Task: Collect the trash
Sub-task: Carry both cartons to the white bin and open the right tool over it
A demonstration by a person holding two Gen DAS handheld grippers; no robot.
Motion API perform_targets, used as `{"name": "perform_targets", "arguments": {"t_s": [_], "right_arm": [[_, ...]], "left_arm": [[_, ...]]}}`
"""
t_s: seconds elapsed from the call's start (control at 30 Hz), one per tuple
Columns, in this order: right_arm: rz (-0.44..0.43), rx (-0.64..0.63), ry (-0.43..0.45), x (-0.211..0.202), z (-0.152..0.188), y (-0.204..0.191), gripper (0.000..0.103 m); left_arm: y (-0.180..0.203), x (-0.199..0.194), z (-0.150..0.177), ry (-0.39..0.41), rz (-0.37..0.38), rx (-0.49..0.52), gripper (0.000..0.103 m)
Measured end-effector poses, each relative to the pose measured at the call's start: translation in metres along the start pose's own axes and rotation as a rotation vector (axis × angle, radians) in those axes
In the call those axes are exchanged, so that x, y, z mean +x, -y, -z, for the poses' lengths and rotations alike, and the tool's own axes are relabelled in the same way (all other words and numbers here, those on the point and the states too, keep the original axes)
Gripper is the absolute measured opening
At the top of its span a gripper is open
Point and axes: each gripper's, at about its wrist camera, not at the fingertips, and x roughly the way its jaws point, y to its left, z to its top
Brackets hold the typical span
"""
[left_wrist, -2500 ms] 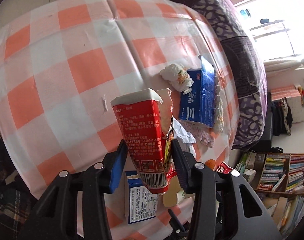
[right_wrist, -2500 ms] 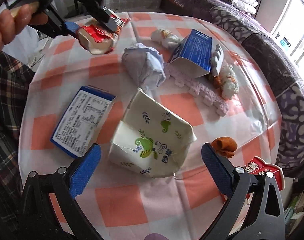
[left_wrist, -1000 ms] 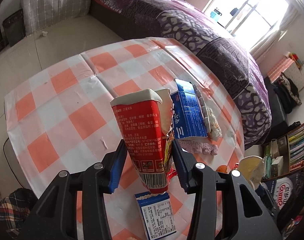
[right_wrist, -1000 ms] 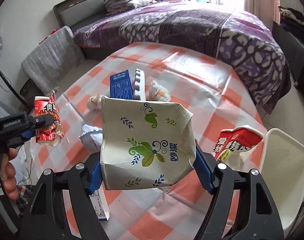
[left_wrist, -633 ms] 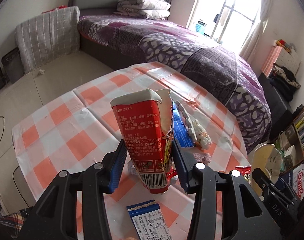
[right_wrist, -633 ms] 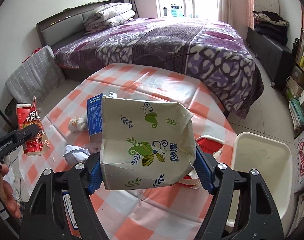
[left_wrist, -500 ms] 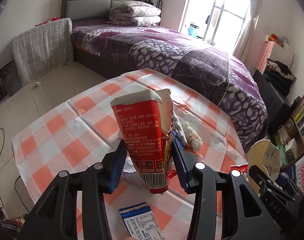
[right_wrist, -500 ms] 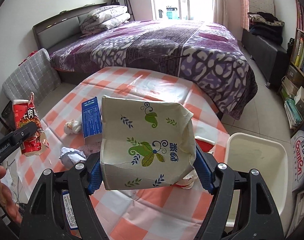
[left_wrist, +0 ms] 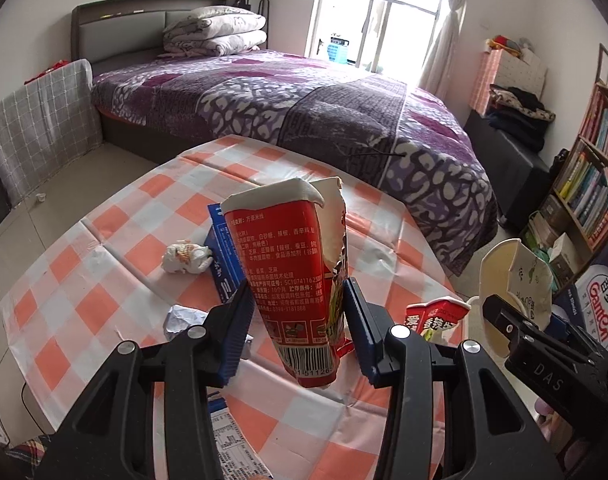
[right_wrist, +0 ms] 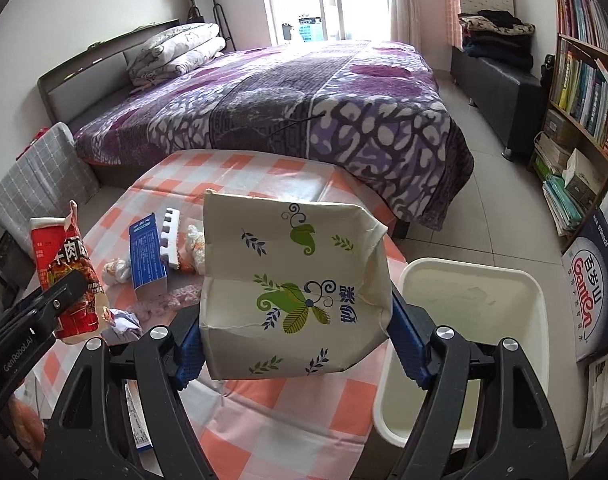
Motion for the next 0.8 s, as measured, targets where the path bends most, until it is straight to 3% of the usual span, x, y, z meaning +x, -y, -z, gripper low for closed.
{"name": "perform_targets", "arguments": {"t_s": [0.3,0.67,0.8], "right_arm": [[0.070,0.113,0.013,-0.019,-0.003,0.057,0.073],[0.180,0.325,-0.028,-0.038,0.001,0.139,0.075],[0.233,0.395,-0.017,-0.049,0.004,0.163,0.088]], "left_arm": [[0.045,0.002,-0.004,-0.032,0.050,0.087,0.046],[0.120,0.015,0.008,-0.129,0.167,0.178,0.046],[0.147,0.023,0.014,-0.168,0.206,0.209,0.046]]}}
